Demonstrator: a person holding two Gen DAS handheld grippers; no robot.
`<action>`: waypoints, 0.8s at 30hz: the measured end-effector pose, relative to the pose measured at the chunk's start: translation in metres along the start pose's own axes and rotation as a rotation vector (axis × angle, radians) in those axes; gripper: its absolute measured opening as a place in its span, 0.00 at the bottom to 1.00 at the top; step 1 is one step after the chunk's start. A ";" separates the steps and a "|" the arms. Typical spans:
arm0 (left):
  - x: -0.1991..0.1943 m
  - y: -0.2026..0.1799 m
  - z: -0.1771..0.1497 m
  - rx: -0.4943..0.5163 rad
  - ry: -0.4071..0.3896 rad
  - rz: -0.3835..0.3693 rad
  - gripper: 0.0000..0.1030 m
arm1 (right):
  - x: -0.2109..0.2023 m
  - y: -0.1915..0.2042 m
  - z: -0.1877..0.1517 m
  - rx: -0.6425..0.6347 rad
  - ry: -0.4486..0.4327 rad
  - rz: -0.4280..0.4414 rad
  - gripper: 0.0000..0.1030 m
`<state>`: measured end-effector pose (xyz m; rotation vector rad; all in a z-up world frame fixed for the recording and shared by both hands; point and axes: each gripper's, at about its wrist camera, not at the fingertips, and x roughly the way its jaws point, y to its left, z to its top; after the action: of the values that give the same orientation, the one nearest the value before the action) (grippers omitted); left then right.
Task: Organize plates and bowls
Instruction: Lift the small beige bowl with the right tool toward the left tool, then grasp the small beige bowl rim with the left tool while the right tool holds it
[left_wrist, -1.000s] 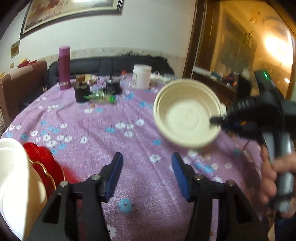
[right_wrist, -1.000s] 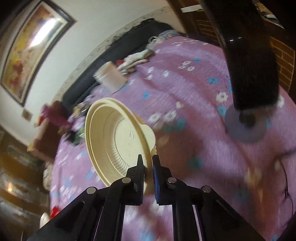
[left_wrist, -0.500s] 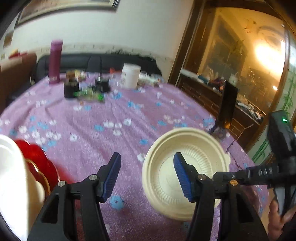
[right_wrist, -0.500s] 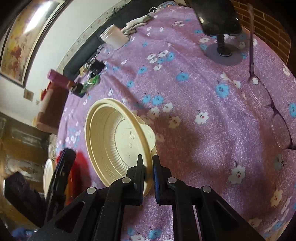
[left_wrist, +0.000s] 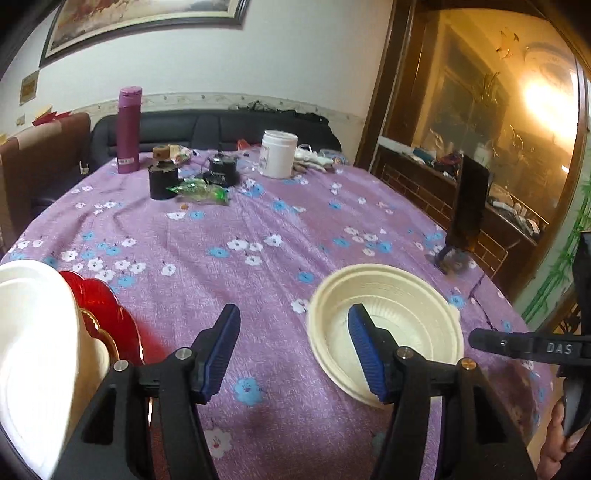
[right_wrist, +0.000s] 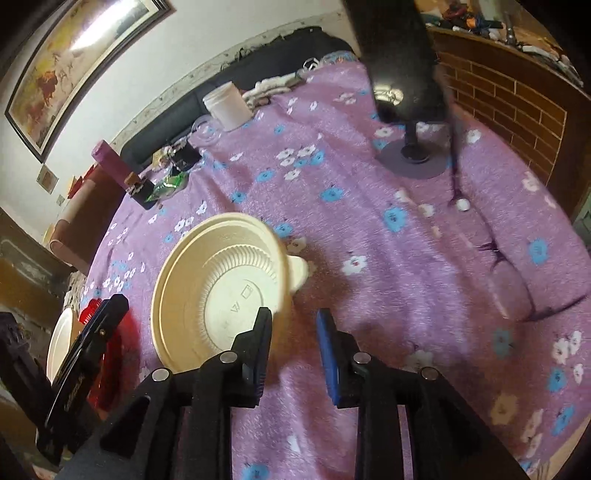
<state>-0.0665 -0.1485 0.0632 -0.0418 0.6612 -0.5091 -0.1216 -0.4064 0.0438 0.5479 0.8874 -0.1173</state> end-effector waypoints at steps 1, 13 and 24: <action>-0.001 -0.001 0.001 -0.007 0.005 0.002 0.58 | -0.004 -0.002 -0.001 -0.003 -0.006 0.008 0.26; 0.040 -0.003 0.010 -0.052 0.237 -0.108 0.58 | -0.008 -0.003 -0.005 -0.018 -0.022 0.108 0.26; 0.057 -0.013 -0.001 -0.018 0.287 -0.126 0.20 | 0.024 0.007 0.000 -0.035 0.017 0.098 0.26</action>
<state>-0.0347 -0.1860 0.0319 -0.0279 0.9486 -0.6374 -0.1041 -0.3981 0.0285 0.5592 0.8761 -0.0085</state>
